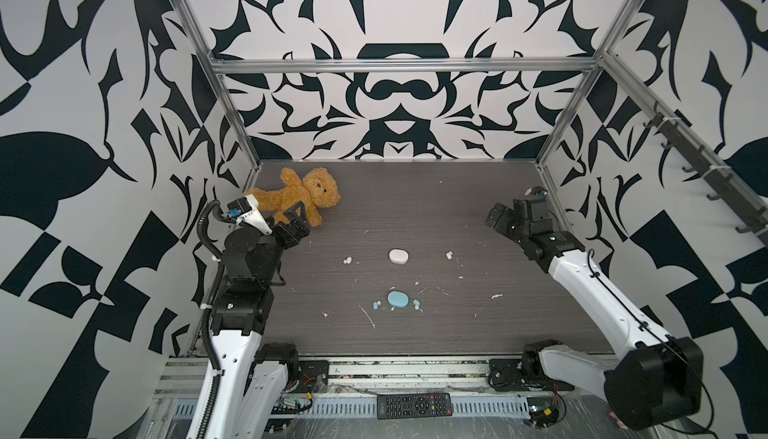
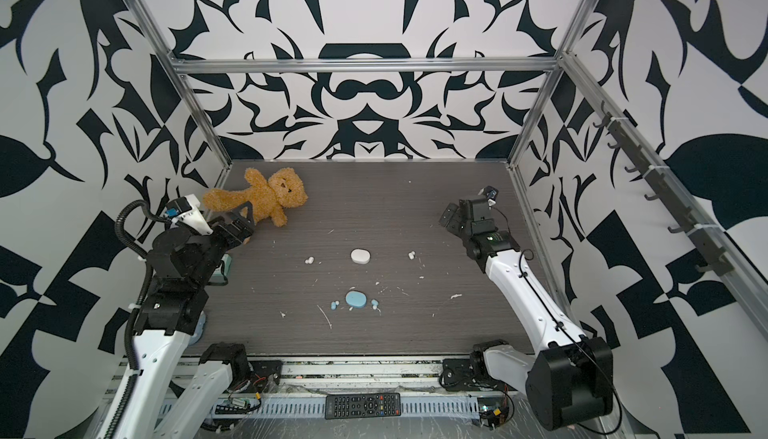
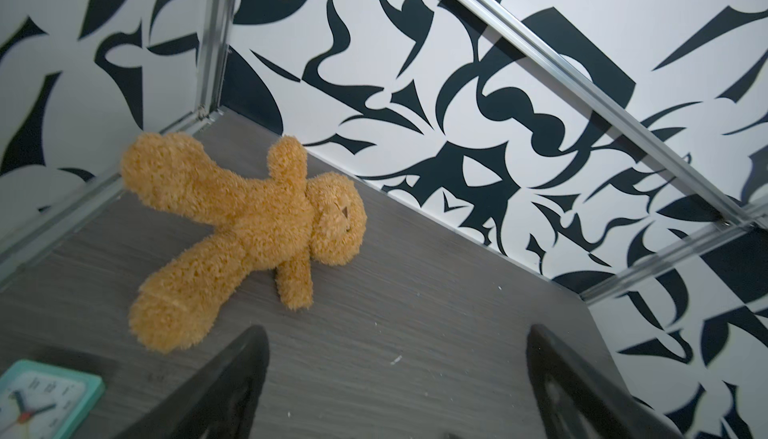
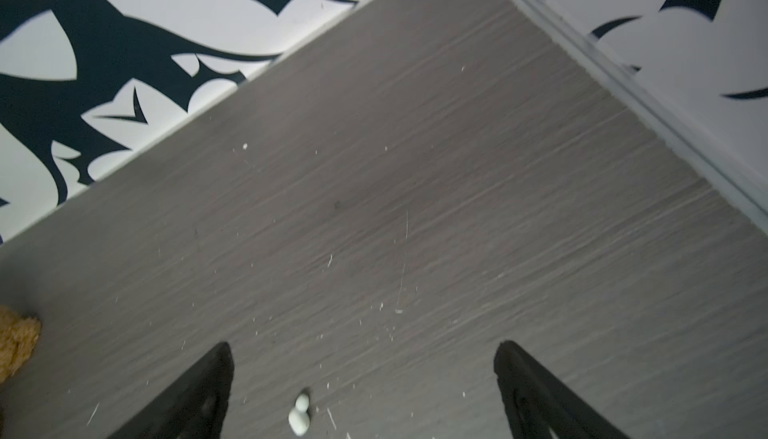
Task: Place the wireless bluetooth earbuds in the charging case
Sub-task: 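Move the right gripper over the white charging case while the left arm rises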
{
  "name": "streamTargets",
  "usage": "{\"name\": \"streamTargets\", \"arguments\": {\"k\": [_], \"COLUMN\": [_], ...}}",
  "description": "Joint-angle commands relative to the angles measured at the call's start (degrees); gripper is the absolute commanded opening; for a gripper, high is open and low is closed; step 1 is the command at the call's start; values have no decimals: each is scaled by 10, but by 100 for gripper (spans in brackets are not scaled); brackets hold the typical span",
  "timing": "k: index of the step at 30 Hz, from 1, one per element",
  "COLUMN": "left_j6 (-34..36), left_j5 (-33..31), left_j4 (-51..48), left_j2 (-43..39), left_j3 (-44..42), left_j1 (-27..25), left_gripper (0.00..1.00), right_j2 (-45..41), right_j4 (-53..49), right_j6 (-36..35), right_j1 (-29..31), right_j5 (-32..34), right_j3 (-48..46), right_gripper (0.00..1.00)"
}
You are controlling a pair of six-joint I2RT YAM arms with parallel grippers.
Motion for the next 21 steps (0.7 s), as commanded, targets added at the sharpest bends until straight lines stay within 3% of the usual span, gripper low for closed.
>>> {"name": "streamTargets", "arguments": {"k": [1,3,6,10,15,21], "left_j6": [-31,-15,1,-1,-11,-13], "left_j5": [73,71,10,-62,-68,-61], "left_j4": [-95,-161,-267,-334,-340,-341], "left_j2": [-11,6,35,54,46,54], "left_j3": [-1,22,49,60,49,52], "left_j1": [1,1,1,-13,-31,-40], "left_gripper": [99,99,99,99,99,99], "right_j2": [9,27,76,179,301,435], "right_j4": [-140,-206,-281,-360,-424,-496], "right_j6": [56,83,126,177,200,184], "right_j1": [63,118,211,285,308,318], "right_j5": [12,40,86,68,-24,-76], "right_j3": [84,118,175,274,397,542], "right_gripper": [100,100,100,100,100,100]}}
